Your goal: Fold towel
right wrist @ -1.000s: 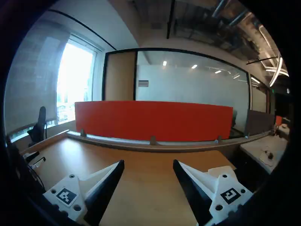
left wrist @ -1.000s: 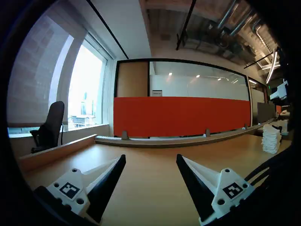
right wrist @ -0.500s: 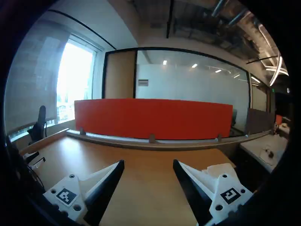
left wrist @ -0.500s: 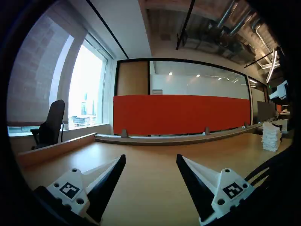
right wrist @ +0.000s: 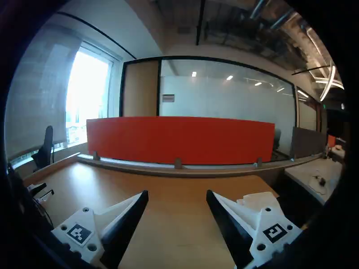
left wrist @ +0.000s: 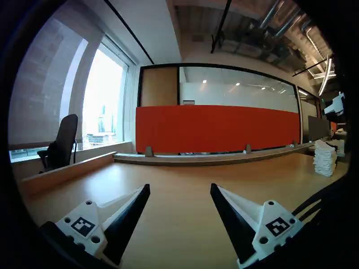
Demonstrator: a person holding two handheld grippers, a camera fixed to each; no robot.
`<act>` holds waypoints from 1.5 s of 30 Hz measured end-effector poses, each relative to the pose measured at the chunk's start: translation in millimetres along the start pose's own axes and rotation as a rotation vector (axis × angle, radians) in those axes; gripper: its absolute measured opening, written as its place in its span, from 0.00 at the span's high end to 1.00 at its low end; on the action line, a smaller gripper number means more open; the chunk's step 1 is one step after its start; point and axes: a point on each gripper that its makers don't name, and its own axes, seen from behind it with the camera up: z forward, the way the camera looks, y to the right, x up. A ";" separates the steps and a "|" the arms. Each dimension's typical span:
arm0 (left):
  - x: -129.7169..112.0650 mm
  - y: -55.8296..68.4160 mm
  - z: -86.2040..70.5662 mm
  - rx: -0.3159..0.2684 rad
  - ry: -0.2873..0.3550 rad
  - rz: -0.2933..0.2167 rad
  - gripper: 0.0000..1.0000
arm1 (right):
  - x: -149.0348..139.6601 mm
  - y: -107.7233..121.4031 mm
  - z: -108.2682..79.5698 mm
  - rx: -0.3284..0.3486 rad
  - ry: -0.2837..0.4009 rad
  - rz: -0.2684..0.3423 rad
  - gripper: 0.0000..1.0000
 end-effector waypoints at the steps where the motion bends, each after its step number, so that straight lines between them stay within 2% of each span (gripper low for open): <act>1: -0.1 0.1 0.0 0.000 -0.001 0.000 0.00 | 0.4 0.0 -0.3 0.001 0.001 -0.001 0.00; 12: -1.0 0.6 0.7 -0.002 -0.003 0.003 0.00 | 11.2 8.0 -4.3 -0.010 0.038 -0.010 0.00; 21: -2.2 0.4 1.0 -0.002 -0.003 0.003 0.00 | 15.7 31.9 0.8 -0.056 0.104 -0.028 0.00; 32: -3.4 1.0 1.1 -0.002 -0.002 0.003 0.00 | -17.2 50.9 10.6 -0.078 0.132 0.016 0.00; 45: -4.1 1.9 1.7 -0.002 -0.002 0.003 0.00 | -67.8 78.7 12.0 -0.119 0.144 0.075 0.00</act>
